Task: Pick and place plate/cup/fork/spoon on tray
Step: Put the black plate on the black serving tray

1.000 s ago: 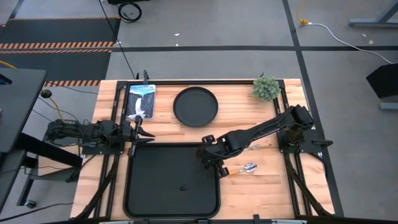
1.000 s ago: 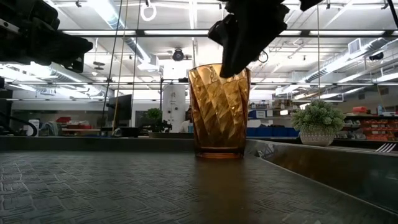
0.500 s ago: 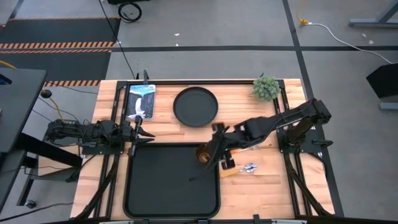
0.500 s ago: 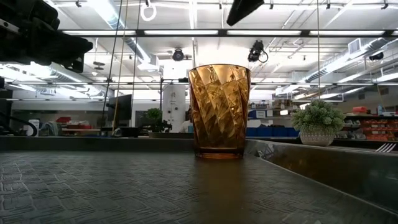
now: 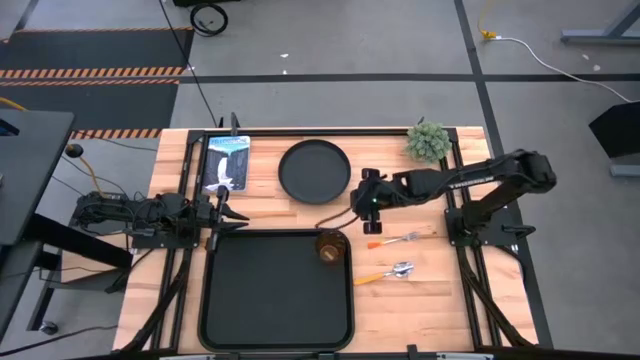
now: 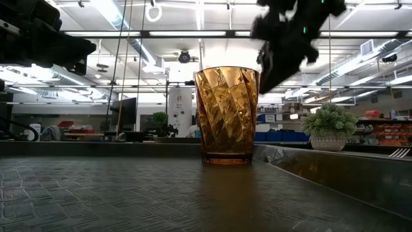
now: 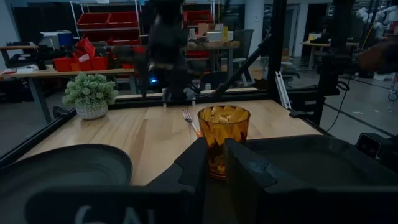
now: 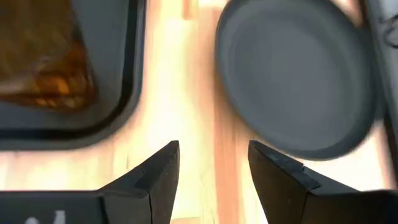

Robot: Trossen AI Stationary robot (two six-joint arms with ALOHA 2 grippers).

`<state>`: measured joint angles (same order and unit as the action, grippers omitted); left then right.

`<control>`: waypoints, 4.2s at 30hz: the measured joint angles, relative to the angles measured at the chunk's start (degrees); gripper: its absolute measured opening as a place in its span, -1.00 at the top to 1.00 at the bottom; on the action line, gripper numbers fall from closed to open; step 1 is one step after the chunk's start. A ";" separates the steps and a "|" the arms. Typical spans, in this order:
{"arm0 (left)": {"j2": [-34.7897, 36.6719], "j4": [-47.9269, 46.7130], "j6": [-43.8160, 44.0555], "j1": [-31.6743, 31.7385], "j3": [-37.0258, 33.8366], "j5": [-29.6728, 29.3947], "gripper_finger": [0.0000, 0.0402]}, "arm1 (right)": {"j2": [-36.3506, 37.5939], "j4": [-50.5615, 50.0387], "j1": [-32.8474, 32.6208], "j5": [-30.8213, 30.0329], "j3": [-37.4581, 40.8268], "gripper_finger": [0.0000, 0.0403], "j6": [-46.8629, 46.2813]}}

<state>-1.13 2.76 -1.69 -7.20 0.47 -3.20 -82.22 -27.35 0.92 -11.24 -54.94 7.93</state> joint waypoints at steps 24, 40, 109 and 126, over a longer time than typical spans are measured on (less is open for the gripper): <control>0.02 0.01 0.00 0.01 0.00 0.00 0.68 | -14.08 14.56 14.38 9.03 1.73 0.13 31.13; 0.02 0.05 0.00 0.00 0.00 -0.02 0.68 | -21.86 23.56 14.65 3.17 1.79 0.31 36.90; 0.02 0.01 0.01 0.01 0.00 0.00 0.68 | -10.53 -6.87 -27.58 -8.58 -29.30 0.92 19.84; -1.03 0.31 0.02 0.02 0.02 -0.02 0.68 | -19.95 10.03 -34.10 -10.34 -33.18 0.92 15.79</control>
<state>-2.15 3.06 -1.67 -7.18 0.49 -3.22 -102.17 -17.32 -33.18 -21.58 -88.12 23.72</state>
